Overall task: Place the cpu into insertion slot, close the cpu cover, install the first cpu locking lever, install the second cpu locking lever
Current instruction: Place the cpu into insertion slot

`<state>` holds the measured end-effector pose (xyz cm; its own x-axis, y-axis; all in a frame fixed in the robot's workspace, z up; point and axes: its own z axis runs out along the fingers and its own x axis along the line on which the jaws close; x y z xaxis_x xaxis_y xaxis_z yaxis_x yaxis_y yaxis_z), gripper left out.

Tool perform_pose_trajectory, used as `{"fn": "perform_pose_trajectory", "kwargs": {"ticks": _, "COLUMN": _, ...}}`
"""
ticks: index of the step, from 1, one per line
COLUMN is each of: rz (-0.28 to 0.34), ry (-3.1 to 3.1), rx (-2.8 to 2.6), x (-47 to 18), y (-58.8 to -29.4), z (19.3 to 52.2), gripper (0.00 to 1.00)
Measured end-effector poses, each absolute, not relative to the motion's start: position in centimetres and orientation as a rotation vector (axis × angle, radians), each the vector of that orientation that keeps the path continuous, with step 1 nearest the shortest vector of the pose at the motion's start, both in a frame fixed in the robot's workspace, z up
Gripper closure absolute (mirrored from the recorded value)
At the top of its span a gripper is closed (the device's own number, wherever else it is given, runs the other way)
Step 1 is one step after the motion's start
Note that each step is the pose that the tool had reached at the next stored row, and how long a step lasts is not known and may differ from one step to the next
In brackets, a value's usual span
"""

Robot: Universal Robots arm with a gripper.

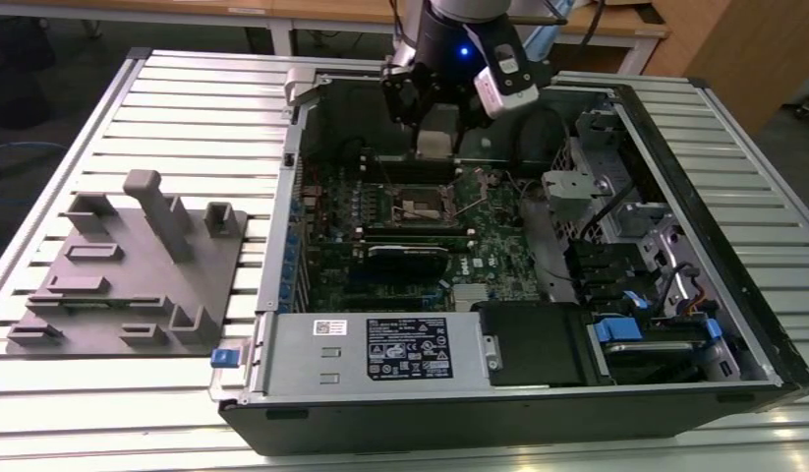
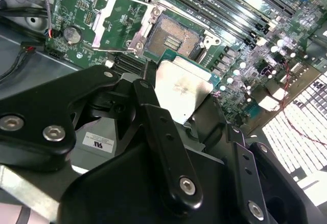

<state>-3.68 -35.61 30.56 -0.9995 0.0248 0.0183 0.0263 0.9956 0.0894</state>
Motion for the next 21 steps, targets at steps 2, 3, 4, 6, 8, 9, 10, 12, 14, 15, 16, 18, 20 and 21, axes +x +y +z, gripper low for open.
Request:
{"fn": "perform_pose_trajectory", "kwargs": {"ticks": 2, "rz": -0.14, "ry": -3.122, "rx": -0.04, "x": -3.7, "y": -35.6, "z": 30.2, "gripper": 0.46}}
{"fn": "perform_pose_trajectory", "kwargs": {"ticks": 3, "rz": -0.14, "ry": -3.122, "rx": -0.04, "x": -3.7, "y": -35.6, "z": 30.0, "gripper": 0.46}}
{"fn": "perform_pose_trajectory", "kwargs": {"ticks": 4, "rz": -0.14, "ry": -3.122, "rx": -0.04, "x": -3.7, "y": -35.6, "z": 29.8, "gripper": 0.46}}
{"fn": "perform_pose_trajectory", "kwargs": {"ticks": 6, "rz": -0.14, "ry": -3.123, "rx": -0.04, "x": -3.7, "y": -35.6, "z": 29.5, "gripper": 0.46}}
{"fn": "perform_pose_trajectory", "kwargs": {"ticks": 8, "rz": -0.14, "ry": -3.123, "rx": -0.039, "x": -3.8, "y": -35.6, "z": 29.1, "gripper": 0.46}}
{"fn": "perform_pose_trajectory", "kwargs": {"ticks": 9, "rz": -0.14, "ry": -3.123, "rx": -0.039, "x": -3.8, "y": -35.6, "z": 29.0, "gripper": 0.46}}
{"fn": "perform_pose_trajectory", "kwargs": {"ticks": 10, "rz": -0.14, "ry": -3.123, "rx": -0.039, "x": -3.8, "y": -35.6, "z": 28.8, "gripper": 0.46}}
{"fn": "perform_pose_trajectory", "kwargs": {"ticks": 12, "rz": -0.14, "ry": -3.123, "rx": -0.039, "x": -3.9, "y": -35.6, "z": 28.5, "gripper": 0.46}}
{"fn": "perform_pose_trajectory", "kwargs": {"ticks": 14, "rz": -0.14, "ry": -3.123, "rx": -0.039, "x": -4.0, "y": -35.6, "z": 28.2, "gripper": 0.46}}
{"fn": "perform_pose_trajectory", "kwargs": {"ticks": 15, "rz": -0.14, "ry": -3.123, "rx": -0.038, "x": -4.1, "y": -35.6, "z": 28.1, "gripper": 0.46}}
{"fn": "perform_pose_trajectory", "kwargs": {"ticks": 16, "rz": -0.14, "ry": -3.124, "rx": -0.038, "x": -4.2, "y": -35.6, "z": 28.0, "gripper": 0.46}}
{"fn": "perform_pose_trajectory", "kwargs": {"ticks": 18, "rz": -0.14, "ry": -3.127, "rx": -0.035, "x": -4.4, "y": -35.6, "z": 27.7, "gripper": 0.46}}
{"fn": "perform_pose_trajectory", "kwargs": {"ticks": 20, "rz": -0.141, "ry": -3.129, "rx": -0.032, "x": -4.5, "y": -35.6, "z": 27.3, "gripper": 0.46}}
{"fn": "perform_pose_trajectory", "kwargs": {"ticks": 21, "rz": -0.141, "ry": -3.129, "rx": -0.031, "x": -4.5, "y": -35.6, "z": 27.1, "gripper": 0.46}}
